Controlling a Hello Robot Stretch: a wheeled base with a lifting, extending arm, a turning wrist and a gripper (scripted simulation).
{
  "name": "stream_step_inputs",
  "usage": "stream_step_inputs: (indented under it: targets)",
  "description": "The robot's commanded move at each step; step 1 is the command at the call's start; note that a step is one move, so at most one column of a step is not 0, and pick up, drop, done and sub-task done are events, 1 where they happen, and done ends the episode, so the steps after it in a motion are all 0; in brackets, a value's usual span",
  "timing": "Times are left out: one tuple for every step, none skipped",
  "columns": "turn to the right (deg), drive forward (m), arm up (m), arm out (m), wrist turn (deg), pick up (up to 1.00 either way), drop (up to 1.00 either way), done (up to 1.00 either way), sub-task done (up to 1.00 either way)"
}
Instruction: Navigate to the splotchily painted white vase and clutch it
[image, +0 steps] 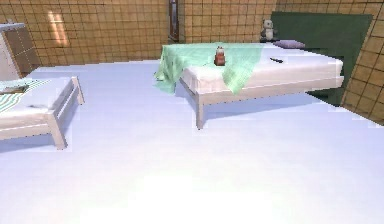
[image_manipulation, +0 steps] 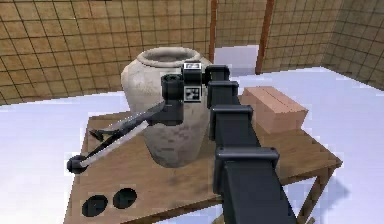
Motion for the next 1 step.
stream_step_inputs:
  targets:
    - [0.0, 0.00, 0.00, 0.00, 45.0, 0.00, 0.00, 0.00, 0.00]
